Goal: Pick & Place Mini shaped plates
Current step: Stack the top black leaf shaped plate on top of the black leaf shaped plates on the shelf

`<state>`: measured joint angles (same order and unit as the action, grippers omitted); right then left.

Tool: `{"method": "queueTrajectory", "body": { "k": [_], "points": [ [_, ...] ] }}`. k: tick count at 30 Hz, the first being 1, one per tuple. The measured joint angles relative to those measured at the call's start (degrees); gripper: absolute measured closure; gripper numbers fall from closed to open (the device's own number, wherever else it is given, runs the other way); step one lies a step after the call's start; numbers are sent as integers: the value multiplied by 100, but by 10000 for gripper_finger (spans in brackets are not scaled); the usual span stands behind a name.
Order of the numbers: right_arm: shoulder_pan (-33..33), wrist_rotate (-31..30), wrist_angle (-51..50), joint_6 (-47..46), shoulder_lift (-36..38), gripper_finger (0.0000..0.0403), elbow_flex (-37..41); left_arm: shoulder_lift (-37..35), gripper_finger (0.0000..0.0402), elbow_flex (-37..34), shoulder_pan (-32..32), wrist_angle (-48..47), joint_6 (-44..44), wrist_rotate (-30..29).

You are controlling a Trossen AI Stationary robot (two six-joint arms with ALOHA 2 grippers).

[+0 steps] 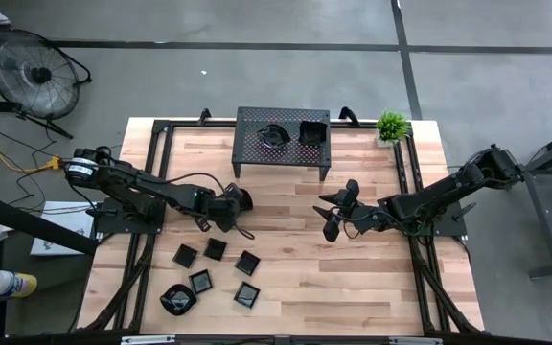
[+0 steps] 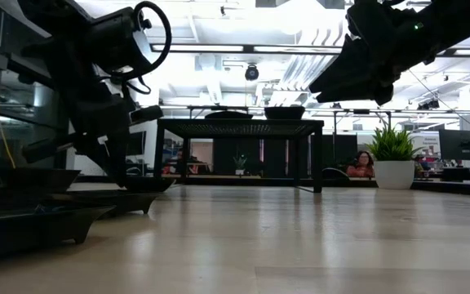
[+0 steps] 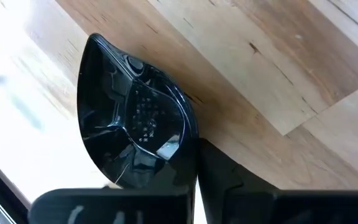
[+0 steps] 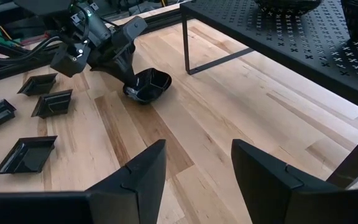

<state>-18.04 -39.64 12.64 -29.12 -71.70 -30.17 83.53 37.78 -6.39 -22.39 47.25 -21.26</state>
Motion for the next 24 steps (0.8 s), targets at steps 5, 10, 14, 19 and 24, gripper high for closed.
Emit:
{"method": "queueTrajectory", "body": {
  "k": [5, 10, 14, 19, 24],
  "points": [
    [0, 0, 0, 0, 0, 226, 0, 0, 398, 2, 0, -3, -62, 0],
    [0, 0, 0, 0, 0, 226, 0, 0, 400, 2, -2, -4, -118, 4],
    [0, 2, 0, 0, 0, 226, 0, -23, 400, 5, -2, -14, -163, 10],
    [0, 13, 0, -4, 0, 226, 2, -67, 401, 132, -4, -271, -320, 29],
    [0, 15, -9, -44, 0, 226, 2, -83, 401, 456, -3, -647, -552, 33]
  ]
}}
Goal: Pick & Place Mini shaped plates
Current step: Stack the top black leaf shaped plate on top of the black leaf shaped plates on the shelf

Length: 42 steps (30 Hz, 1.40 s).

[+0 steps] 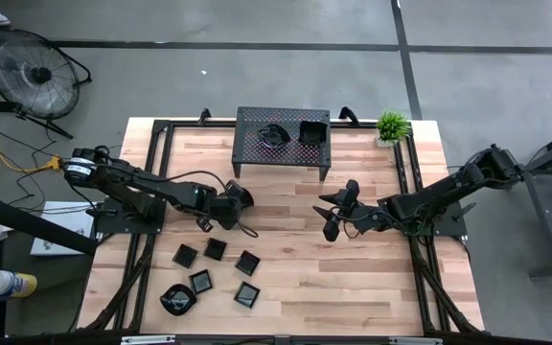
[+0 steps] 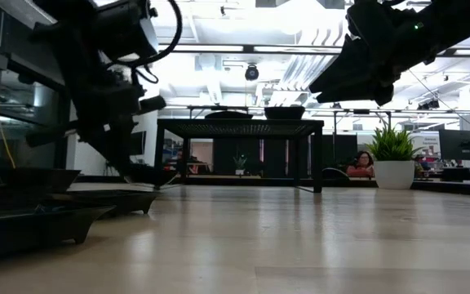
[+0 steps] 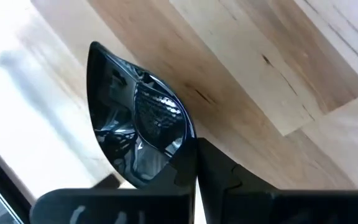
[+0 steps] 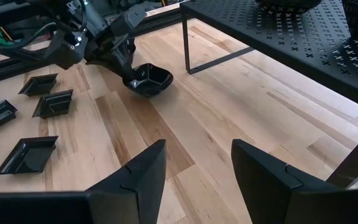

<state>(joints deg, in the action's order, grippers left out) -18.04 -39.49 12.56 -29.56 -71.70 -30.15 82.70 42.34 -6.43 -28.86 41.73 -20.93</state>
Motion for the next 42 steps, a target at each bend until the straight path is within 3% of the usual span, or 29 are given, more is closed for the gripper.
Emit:
{"method": "queueTrajectory", "body": {
  "k": [13, 23, 28, 42],
  "points": [
    [0, 2, -28, 0, 0, 226, 0, -2, 401, 742, -257, -851, -157, -144],
    [0, 4, -28, 0, 0, 226, 0, -2, 401, 1088, -920, -1177, -168, -1051],
    [0, 3, -28, 0, 0, 226, 0, -2, 401, 1313, -1024, -1214, -180, -1151],
    [0, 3, -28, 0, 0, 226, 0, -2, 401, 1909, -896, -1324, 689, -1812]
  ]
}}
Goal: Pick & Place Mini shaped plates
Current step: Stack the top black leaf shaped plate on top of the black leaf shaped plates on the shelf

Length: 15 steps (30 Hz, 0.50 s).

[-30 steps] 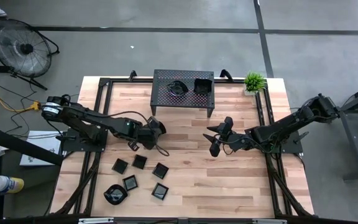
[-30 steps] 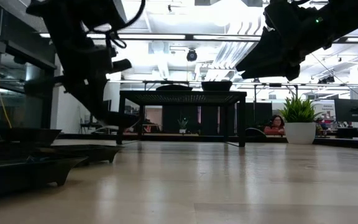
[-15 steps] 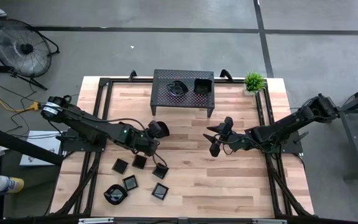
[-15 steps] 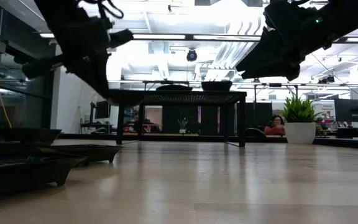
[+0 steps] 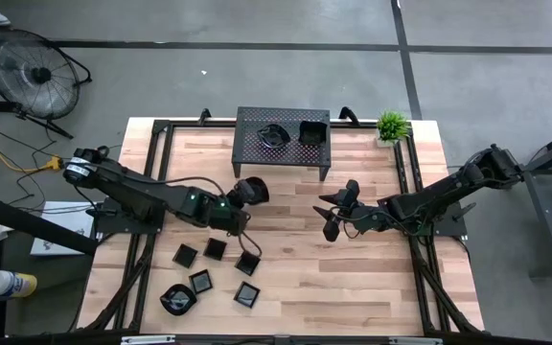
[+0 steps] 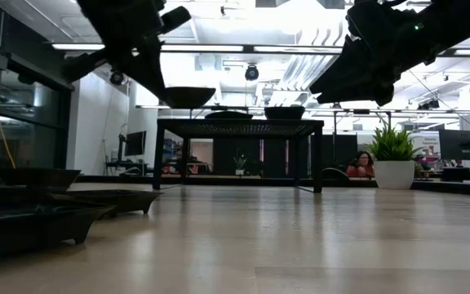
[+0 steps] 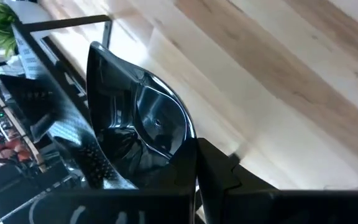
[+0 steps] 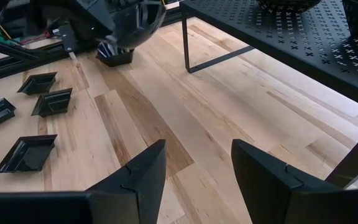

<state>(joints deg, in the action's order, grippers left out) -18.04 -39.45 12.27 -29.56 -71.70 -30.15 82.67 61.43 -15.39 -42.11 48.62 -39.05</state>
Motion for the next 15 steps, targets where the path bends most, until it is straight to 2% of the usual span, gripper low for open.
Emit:
{"method": "queueTrajectory", "body": {
  "k": [6, 12, 15],
  "points": [
    [0, -1, 0, 0, 0, 226, 0, 0, 401, 134, 593, 5, 238, 123],
    [0, -9, 0, 0, 0, 226, 0, 0, 401, 292, 1237, 218, 363, 664],
    [0, -12, -2, 4, 0, 226, 0, 0, 401, 405, 1437, 220, 377, 704]
  ]
}}
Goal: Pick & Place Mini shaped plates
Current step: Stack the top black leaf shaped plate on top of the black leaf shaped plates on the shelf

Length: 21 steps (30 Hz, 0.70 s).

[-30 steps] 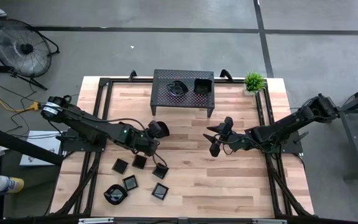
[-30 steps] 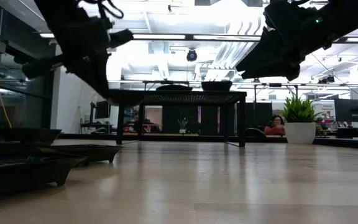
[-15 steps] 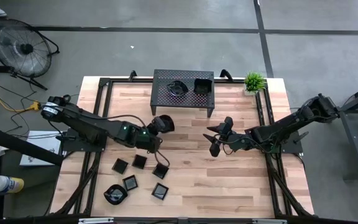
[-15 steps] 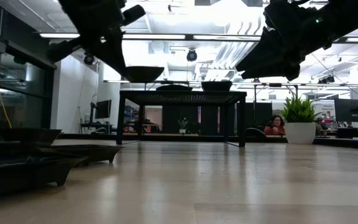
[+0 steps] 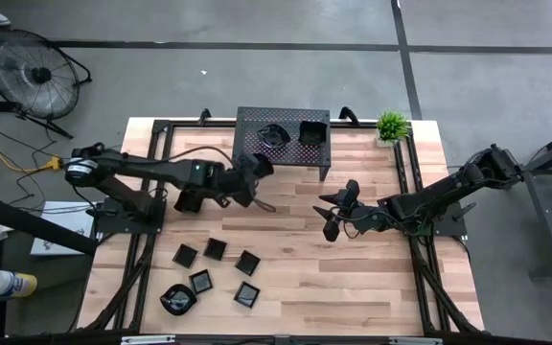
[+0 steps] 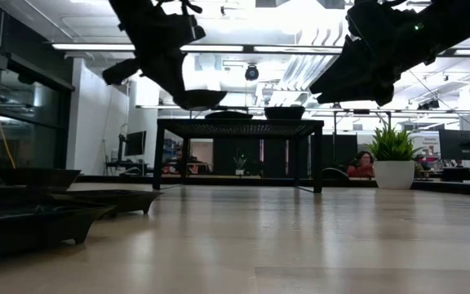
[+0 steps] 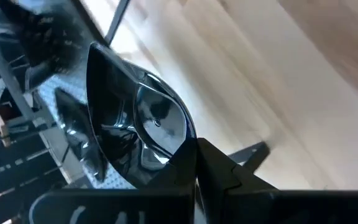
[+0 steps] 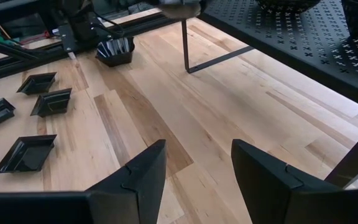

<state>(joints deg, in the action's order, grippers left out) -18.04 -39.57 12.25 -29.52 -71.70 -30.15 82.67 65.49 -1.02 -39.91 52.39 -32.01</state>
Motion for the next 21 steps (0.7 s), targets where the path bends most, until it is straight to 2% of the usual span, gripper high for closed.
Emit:
{"method": "queueTrajectory", "body": {
  "k": [9, 21],
  "points": [
    [0, -9, -31, 15, 0, 226, 0, 0, 401, 465, 402, 29, 568, 96],
    [0, -9, -37, -1, 0, 226, 0, 2, 401, 1028, 1754, 397, 1208, 2298]
  ]
}}
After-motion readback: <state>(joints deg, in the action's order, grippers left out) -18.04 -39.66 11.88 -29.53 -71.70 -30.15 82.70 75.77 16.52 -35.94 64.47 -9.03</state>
